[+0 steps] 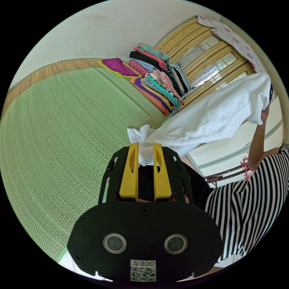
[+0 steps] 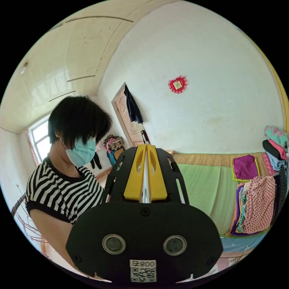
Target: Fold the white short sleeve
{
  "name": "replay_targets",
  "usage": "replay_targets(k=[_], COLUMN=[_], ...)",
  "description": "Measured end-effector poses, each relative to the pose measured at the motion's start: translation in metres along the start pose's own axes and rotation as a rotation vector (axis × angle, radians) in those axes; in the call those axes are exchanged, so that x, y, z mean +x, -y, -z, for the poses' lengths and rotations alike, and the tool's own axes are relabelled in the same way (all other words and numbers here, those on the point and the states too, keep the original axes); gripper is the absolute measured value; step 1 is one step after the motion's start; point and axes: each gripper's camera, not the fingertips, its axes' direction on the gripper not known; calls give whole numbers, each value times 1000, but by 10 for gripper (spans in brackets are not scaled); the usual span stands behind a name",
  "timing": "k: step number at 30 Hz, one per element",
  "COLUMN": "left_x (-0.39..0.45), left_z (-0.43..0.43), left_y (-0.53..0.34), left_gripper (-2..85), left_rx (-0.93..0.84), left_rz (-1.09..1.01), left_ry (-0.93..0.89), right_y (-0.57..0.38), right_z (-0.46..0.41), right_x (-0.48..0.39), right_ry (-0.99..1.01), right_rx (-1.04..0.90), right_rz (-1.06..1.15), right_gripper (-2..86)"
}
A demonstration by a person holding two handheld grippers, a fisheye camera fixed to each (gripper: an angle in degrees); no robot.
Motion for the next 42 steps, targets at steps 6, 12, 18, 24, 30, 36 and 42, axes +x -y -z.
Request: replay_targets(k=[6,12,18,24,30,36,42], left_x=[32,69,110,146,164,174,183], left_z=[-28,-17,3,26,54,119,219], left_y=[7,15,20,23,19,7,-16], left_gripper=[83,94,99,89,47,32,28], left_rx=[-176,-151,-141,-163,-147,-8,215], left_rz=[-84,-152,-256,-353,-307,-214,-128], left_ry=[22,27,47,19,-51,-193,-260], right_y=[-1,0,-1,1,0,-3,-5], right_z=[-5,-6,-6,-4,-1,11,30], right_x=[12,20,32,39,47,52,55], right_ry=[12,1,11,5,10,-9,-8], right_rx=[0,-8,0,-8,-7,9,58], right_rz=[-16,-16,-30,-29,-32,-39,-30], right_gripper=[2,2,2,2,2,2,2])
